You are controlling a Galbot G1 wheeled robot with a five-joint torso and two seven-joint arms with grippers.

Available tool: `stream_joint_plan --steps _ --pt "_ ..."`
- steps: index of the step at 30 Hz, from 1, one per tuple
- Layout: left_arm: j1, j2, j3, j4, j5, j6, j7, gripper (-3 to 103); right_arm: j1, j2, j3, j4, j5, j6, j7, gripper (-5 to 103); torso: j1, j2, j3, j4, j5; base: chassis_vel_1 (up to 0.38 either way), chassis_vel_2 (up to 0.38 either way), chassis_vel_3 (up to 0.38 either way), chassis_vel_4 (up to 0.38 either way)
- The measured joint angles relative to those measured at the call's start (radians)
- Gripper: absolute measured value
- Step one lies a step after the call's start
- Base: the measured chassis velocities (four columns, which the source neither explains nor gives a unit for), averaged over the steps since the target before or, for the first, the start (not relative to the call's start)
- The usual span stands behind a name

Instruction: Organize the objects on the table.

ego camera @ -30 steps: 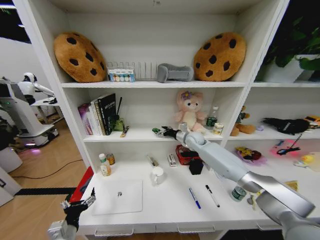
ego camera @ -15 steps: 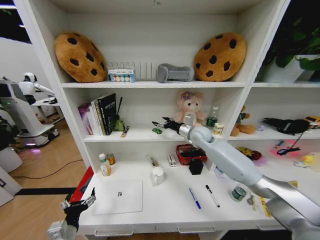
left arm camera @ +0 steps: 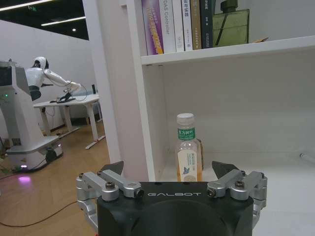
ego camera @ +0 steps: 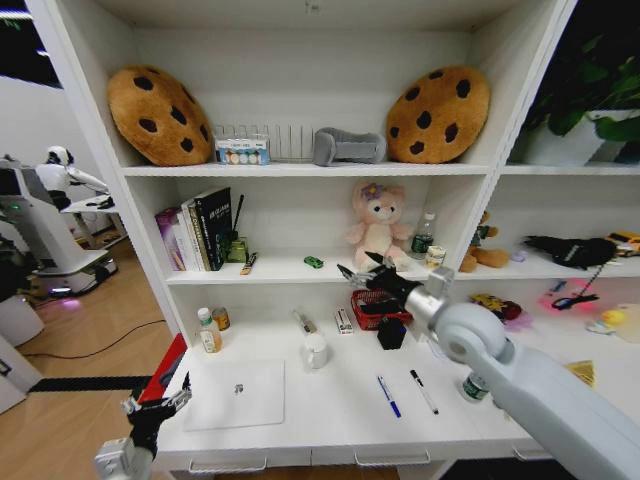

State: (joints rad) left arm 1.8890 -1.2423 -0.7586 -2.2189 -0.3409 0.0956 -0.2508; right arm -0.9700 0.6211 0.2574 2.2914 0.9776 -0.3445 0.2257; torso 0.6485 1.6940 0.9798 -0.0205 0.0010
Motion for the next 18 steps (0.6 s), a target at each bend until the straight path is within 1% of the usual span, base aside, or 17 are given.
stream_joint_plan --steps 2,3,4,5,6,7,8,9,10,11,12,13,14,15,16,17,18 --pt "0.0 -0.006 -0.008 -0.015 0.0 -0.001 -0.001 98 -0.109 0.02 0.036 0.051 -0.024 0.002 0.064 100 0.0 0.0 0.0 0.0006 0.0 0.0 0.0 0.0 0.0" --pt "0.0 -0.006 -0.008 -0.015 0.0 -0.001 -0.001 98 -0.109 0.02 0.036 0.051 -0.024 0.002 0.064 100 0.0 0.0 0.0 0.0006 0.0 0.0 0.0 0.0 0.0" --pt "-0.001 -0.006 -0.01 -0.018 -0.001 -0.001 -0.001 98 -0.165 0.033 0.072 0.064 -0.039 0.005 0.073 100 0.0 0.0 0.0 0.0006 -0.0001 0.0 0.0 0.0 0.0" --pt "-0.001 -0.005 -0.012 -0.019 -0.002 -0.003 -0.002 98 -0.264 0.054 0.13 0.079 -0.069 0.013 0.075 100 0.0 0.0 0.0 0.0004 0.0 0.0 0.0 0.0 0.0" --pt "-0.001 -0.005 -0.012 -0.019 -0.002 -0.003 -0.002 98 -0.264 0.054 0.13 0.079 -0.069 0.013 0.075 100 0.0 0.0 0.0 0.0004 0.0 0.0 0.0 0.0 0.0" --pt "-0.001 -0.004 -0.012 -0.019 -0.002 -0.007 -0.001 98 -0.384 0.084 0.2 0.09 -0.118 0.031 0.063 100 0.0 0.0 0.0 0.0001 0.0 0.0 0.0 0.0 0.0" --pt "0.0 -0.003 -0.012 -0.017 -0.001 -0.008 0.0 98 -0.466 0.109 0.25 0.093 -0.161 0.052 0.044 100 0.0 0.0 0.0 0.0 0.0002 0.0 0.0 0.0 0.0" --pt "0.0 -0.003 -0.012 -0.017 -0.001 -0.008 0.0 98 -0.466 0.109 0.25 0.093 -0.161 0.052 0.044 100 0.0 0.0 0.0 0.0 0.0002 0.0 0.0 0.0 0.0" --pt "-0.001 -0.003 -0.012 -0.016 -0.001 -0.009 0.0 98 -0.518 0.126 0.283 0.095 -0.19 0.068 0.031 100 0.0 0.0 0.0 0.0001 0.0 0.0 0.0 0.0 0.0" --pt "-0.004 -0.002 -0.008 -0.015 -0.001 -0.01 0.0 98 -0.634 0.172 0.347 0.099 -0.253 0.103 0.003 100 0.0 0.0 0.0 0.0002 -0.0002 0.0 0.0 0.0 0.0" --pt "-0.005 -0.002 -0.006 -0.015 0.0 -0.01 0.0 98 -0.705 0.208 0.377 0.1 -0.292 0.128 -0.014 100 0.0 0.0 0.0 -0.0002 0.0 0.0 0.0 0.0 0.0" --pt "-0.006 -0.003 -0.005 -0.015 0.0 -0.01 0.0 98 -0.745 0.229 0.391 0.1 -0.317 0.143 -0.024 100 0.0 0.0 0.0 -0.0004 0.0001 0.0 0.0 0.0 0.0" --pt "-0.006 -0.003 -0.005 -0.015 0.0 -0.01 0.0 98 -0.745 0.229 0.391 0.1 -0.317 0.143 -0.024 100 0.0 0.0 0.0 -0.0004 0.0001 0.0 0.0 0.0 0.0" --pt "-0.006 -0.004 -0.004 -0.016 0.001 -0.01 0.0 98 -0.773 0.247 0.402 0.099 -0.339 0.156 -0.033 100 0.0 0.0 0.0 -0.0003 -0.0002 0.0 0.0 0.0 0.0" --pt "-0.006 -0.007 -0.004 -0.019 0.002 -0.011 0.0 98 -0.839 0.303 0.429 0.086 -0.403 0.197 -0.061 100 0.0 0.0 0.0 0.0 -0.0003 0.0 0.0 0.0 0.0" --pt "-0.006 -0.007 -0.004 -0.019 0.002 -0.011 0.0 98 -0.839 0.303 0.429 0.086 -0.403 0.197 -0.061 100 0.0 0.0 0.0 0.0 -0.0003 0.0 0.0 0.0 0.0" --pt "-0.006 -0.007 -0.004 -0.019 0.003 -0.011 0.0 98 -0.862 0.33 0.441 0.077 -0.427 0.218 -0.078 100 0.0 0.0 0.0 -0.0001 0.0 0.0 0.0 0.0 0.0"
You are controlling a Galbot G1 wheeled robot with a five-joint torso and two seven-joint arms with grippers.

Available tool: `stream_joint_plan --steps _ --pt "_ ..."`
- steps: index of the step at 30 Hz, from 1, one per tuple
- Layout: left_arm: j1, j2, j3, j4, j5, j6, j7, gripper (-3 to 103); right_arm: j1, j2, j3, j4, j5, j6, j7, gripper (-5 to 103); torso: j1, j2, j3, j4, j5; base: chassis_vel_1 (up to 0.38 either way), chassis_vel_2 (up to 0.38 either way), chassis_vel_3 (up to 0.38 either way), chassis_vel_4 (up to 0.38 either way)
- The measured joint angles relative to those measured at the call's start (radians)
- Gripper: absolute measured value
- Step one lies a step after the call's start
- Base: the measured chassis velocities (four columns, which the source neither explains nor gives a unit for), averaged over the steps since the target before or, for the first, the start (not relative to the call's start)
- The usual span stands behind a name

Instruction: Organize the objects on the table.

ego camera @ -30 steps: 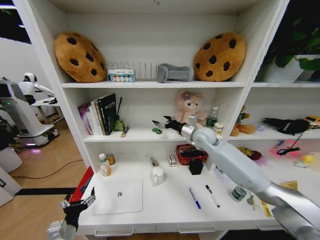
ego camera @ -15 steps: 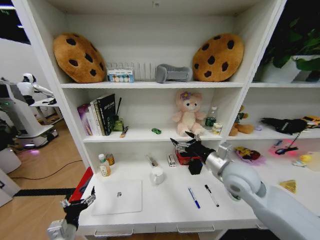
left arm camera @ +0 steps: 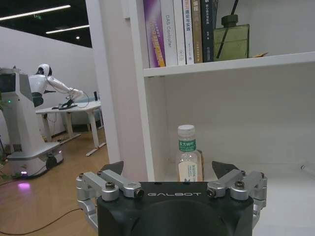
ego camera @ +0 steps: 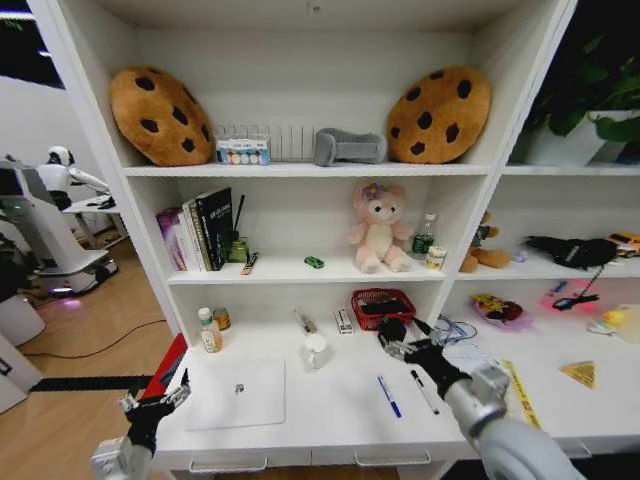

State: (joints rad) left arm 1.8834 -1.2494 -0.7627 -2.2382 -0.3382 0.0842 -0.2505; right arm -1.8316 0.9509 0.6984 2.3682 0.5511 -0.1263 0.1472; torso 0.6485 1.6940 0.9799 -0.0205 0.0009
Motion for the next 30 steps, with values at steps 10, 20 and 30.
stream_joint_plan --steps 10,20,30 --pt "0.015 -0.037 0.006 -0.01 0.008 -0.028 -0.013 98 -0.146 0.326 0.108 -0.091 -0.109 0.265 -0.171 101 0.0 0.0 0.0 0.0002 -0.0003 0.0 0.0 0.0 0.0" --pt "0.022 -0.048 -0.011 -0.071 0.009 -0.017 -0.059 100 -0.165 0.509 0.107 -0.193 -0.311 0.398 -0.031 100 0.0 0.0 0.0 0.0001 -0.0001 0.0 0.0 0.0 0.0" --pt "0.036 -0.084 0.001 -0.08 0.036 -0.025 -0.057 100 -0.182 0.52 0.138 -0.291 -0.334 0.47 -0.011 100 0.0 0.0 0.0 0.0002 -0.0001 0.0 0.0 0.0 0.0"
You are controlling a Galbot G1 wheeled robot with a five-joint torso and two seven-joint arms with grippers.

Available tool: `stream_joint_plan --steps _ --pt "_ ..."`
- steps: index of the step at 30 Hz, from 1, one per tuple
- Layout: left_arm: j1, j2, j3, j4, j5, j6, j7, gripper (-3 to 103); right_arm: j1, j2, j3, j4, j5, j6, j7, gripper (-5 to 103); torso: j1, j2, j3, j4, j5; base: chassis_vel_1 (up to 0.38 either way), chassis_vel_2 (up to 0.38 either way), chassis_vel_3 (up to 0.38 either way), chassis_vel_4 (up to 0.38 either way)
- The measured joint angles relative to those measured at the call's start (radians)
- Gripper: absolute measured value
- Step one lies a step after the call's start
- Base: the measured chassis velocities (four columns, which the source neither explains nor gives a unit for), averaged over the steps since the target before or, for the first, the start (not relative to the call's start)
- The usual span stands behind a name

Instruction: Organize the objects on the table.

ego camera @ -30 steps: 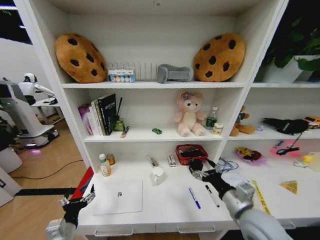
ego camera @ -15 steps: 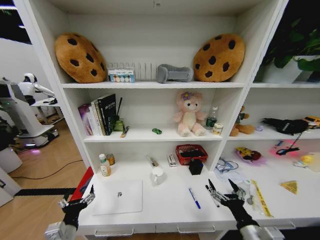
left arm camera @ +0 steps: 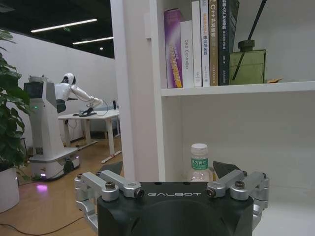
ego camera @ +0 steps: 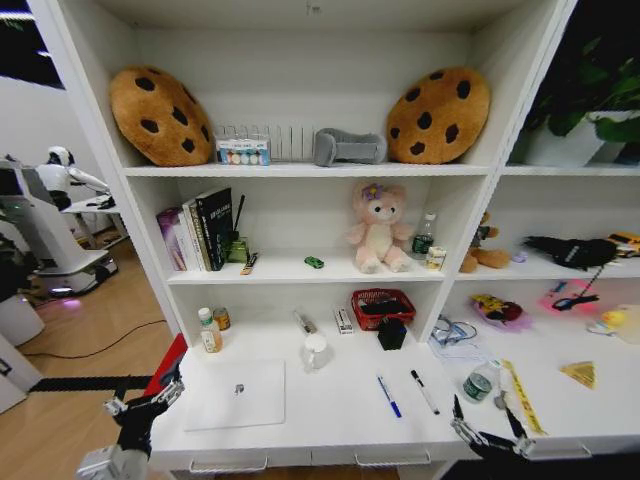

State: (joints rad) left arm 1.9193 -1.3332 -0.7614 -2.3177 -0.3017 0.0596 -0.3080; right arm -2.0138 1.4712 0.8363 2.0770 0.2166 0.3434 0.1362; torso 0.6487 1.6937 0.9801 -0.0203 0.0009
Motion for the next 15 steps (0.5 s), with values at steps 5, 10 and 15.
stream_joint_plan --steps 5,10,15 --pt "0.004 -0.005 0.006 -0.004 0.003 0.0 0.007 100 0.002 -0.004 -0.011 0.021 0.009 -0.013 -0.001 100 0.0 0.0 0.0 0.0 0.0 0.0 0.0 0.0 0.0" --pt "0.011 -0.006 0.006 -0.007 0.005 0.0 0.023 100 0.009 -0.008 -0.025 0.031 0.011 -0.025 -0.004 100 0.0 0.0 0.0 0.0 -0.0001 -0.014 -0.011 0.01 0.007" --pt "0.012 -0.005 0.006 -0.007 0.006 0.0 0.025 100 0.017 -0.017 -0.027 0.031 0.016 -0.03 -0.011 100 0.0 0.0 0.0 -0.0001 -0.0001 -0.097 -0.111 0.1 0.097"
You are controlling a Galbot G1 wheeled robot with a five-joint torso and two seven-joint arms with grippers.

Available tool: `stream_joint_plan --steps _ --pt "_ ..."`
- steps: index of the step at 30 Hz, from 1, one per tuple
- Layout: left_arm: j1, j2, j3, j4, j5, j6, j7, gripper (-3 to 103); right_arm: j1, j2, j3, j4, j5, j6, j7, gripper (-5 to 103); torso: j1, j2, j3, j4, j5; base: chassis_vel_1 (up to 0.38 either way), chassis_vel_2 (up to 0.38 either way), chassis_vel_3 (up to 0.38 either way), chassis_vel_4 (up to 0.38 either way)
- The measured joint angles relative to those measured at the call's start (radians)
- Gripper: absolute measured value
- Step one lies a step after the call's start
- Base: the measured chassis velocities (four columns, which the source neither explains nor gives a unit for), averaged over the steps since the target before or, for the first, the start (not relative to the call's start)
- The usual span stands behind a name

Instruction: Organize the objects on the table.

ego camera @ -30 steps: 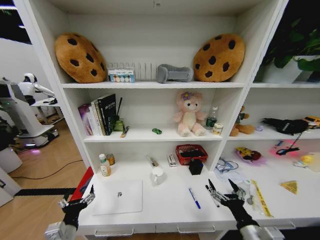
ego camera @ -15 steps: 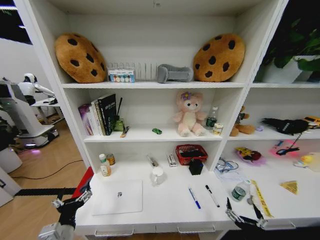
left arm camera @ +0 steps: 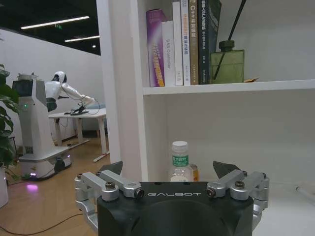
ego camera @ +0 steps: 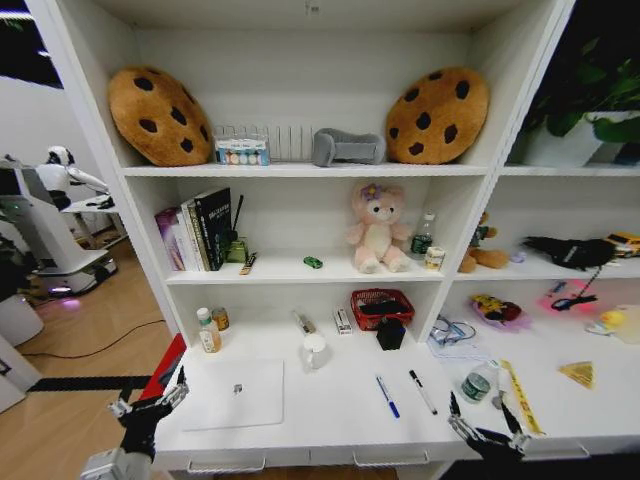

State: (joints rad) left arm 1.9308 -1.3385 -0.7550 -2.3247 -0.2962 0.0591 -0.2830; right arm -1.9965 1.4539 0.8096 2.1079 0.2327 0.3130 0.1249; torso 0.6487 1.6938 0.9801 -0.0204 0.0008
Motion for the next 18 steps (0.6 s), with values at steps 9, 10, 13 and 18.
stream_joint_plan --steps 9,10,13,18 --pt "-0.001 0.001 -0.002 0.003 0.001 0.0 0.002 100 0.014 -0.007 -0.006 -0.006 -0.003 -0.005 -0.002 100 0.0 0.0 0.0 0.0 0.0002 -0.2 -0.199 0.212 0.197" --pt "-0.001 0.002 -0.004 0.005 0.0 0.0 0.002 100 0.015 -0.008 -0.016 -0.006 -0.008 -0.007 -0.003 100 0.0 0.0 0.0 0.0001 0.0 -0.245 -0.255 0.237 0.244" --pt "-0.001 0.001 -0.004 0.009 0.0 0.0 0.004 100 0.017 -0.011 -0.052 -0.002 -0.043 -0.007 -0.002 100 0.0 0.0 0.0 0.0 -0.0004 -0.224 -0.239 0.199 0.227" --pt "-0.001 0.0 -0.001 0.014 0.001 -0.001 0.009 100 0.035 -0.038 -0.13 0.024 -0.069 -0.073 0.008 100 0.0 0.0 0.0 0.0003 0.0003 -0.08 -0.148 0.127 0.117"
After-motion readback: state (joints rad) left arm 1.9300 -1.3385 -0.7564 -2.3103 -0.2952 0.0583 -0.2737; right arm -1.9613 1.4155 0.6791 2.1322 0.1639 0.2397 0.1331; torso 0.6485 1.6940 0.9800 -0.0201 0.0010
